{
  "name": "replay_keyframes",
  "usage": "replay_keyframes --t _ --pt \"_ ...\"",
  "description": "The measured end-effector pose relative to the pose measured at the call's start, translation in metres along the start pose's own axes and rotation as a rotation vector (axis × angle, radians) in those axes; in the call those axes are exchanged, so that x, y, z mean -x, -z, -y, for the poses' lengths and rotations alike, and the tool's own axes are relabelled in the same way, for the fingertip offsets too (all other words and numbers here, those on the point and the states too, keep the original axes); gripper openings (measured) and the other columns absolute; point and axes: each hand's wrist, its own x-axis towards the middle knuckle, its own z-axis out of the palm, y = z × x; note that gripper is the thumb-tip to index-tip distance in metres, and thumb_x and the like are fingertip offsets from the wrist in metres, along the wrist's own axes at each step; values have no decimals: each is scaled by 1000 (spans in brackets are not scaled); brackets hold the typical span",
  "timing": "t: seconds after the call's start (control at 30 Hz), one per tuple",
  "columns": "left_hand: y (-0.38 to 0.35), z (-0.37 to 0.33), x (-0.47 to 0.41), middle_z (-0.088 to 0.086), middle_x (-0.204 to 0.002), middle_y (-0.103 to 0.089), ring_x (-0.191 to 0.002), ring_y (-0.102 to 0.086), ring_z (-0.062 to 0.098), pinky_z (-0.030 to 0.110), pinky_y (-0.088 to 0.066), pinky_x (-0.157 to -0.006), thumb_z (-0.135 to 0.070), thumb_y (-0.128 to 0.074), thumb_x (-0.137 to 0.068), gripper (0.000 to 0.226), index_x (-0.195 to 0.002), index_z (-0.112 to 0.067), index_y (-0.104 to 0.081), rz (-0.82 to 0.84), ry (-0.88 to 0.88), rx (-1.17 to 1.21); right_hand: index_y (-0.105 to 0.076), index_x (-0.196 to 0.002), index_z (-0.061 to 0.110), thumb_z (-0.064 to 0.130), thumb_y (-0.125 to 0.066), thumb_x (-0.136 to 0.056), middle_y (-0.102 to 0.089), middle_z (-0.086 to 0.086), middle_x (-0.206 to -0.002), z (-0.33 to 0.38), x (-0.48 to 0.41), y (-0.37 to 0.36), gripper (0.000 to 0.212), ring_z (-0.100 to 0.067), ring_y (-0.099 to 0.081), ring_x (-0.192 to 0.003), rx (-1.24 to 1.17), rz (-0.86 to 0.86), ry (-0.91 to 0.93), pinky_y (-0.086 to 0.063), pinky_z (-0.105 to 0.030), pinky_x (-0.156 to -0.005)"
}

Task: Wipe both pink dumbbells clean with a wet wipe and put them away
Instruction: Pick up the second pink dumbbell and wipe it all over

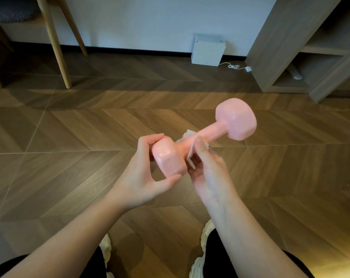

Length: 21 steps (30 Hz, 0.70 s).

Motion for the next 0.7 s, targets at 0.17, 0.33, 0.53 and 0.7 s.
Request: replay_keyframes --t 0.17,0.33,0.53,0.7 --pt "3 16 -5 11 -133 -46 -128 -47 18 23 -41 -97 -21 -84 -70 78 -131 -10 -36 -34 -285 -252 -68 -107 15 30 -68 -78 -75 -9 -106 26 -10 9 33 -19 -71 -100 -201 -65 61 -50 -36 -94" --pt "-2 7 -4 -6 -129 -50 -108 -60 5 14 -48 -83 -28 -85 -69 98 -144 -29 -22 7 133 -2 -68 -109 17 41 -68 -72 -76 -5 -104 26 -15 11 45 -16 -70 -101 -252 -101 30 -44 -34 -101" --pt "-18 -1 -9 18 -87 -61 -57 -63 23 23 -46 -43 -53 -69 -71 78 -133 -15 -41 93 698 752 -70 -109 16 46 -68 -73 -76 -4 -105 24 -19 12 47 -16 -69 -100 -224 -149 50 -47 -34 -98" --pt "-19 1 0 17 -104 -61 -75 -67 17 27 -52 -61 -51 -70 -66 69 -122 -31 -36 52 464 407 -69 -112 17 51 -67 -66 -77 -1 -100 14 -14 6 57 -17 -67 -99 -241 -169 -64 -49 -34 -83"
